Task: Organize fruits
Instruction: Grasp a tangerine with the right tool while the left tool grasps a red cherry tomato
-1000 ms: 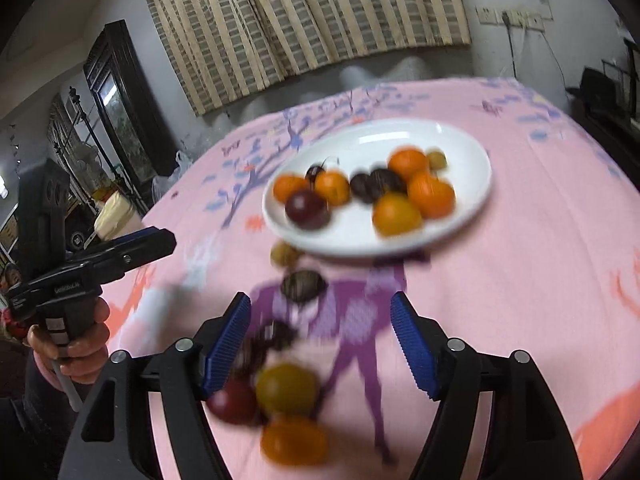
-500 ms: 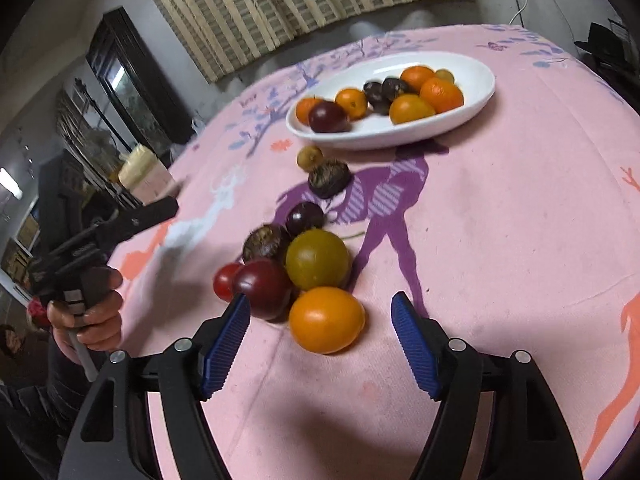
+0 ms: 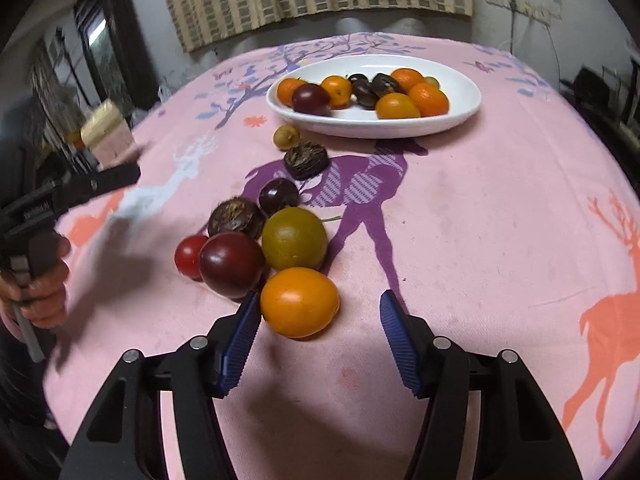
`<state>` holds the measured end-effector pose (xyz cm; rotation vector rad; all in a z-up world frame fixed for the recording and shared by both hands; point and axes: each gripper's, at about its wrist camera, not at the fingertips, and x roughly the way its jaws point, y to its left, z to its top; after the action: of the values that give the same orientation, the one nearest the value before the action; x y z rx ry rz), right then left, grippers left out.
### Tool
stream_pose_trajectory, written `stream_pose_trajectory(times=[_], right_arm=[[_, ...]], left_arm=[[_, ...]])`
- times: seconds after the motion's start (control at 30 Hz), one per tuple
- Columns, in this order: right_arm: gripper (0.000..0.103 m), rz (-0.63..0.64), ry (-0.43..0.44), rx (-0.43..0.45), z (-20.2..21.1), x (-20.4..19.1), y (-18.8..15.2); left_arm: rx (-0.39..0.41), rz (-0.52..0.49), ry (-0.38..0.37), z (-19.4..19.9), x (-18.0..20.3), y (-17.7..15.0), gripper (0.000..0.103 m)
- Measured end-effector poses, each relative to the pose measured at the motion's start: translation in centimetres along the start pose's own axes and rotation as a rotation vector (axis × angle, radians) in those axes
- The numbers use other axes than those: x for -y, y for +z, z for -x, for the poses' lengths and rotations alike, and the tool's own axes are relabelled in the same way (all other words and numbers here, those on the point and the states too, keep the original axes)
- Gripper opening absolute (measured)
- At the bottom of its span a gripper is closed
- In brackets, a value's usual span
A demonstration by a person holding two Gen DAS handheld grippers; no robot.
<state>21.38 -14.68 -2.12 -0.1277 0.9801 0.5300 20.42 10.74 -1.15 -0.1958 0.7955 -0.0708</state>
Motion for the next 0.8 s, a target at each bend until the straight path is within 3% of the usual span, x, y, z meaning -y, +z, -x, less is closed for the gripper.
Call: stream_pose_trajectory(times=[0.13,0.23,0.37,0.47,0.63,0.8], right_arm=[[0.040,0.052,-0.039,-0.016,-0.3,-1.1,0.0],[0.040,0.032,-0.027,-0.007,-0.1,-0.7,0.0],[0.040,-0.053,0.012,0.029,0.5,0.9,-0.1],[0.040,-0.100,0.011,0.038,0.7,1.7,-0.1],[0.040,-0.093,0.014,0.041,0.6,1.7,0.0],[0.040,-0.095,0.017,0.041,0.6,1.6,0.1]], left_arm=[[0.000,-0.047,-0.026,0.2,0.8,-0.2,0.098],[0.008,-0.147,-0.077,0.8,2.3,-0.8,0.096],[-0.028,-0.292,-0.128,0.4,4.9,-2.2,0.064],[-0.069,-0.359,-0.143,-0.4,6.3,-3.1,0.051],[-0.094,-0.397,-0.185,-1.1,7.4,-3.9,0.050],[-0.138,-0.396,-0.206,-2.3,7.7,-3.9,0.040]])
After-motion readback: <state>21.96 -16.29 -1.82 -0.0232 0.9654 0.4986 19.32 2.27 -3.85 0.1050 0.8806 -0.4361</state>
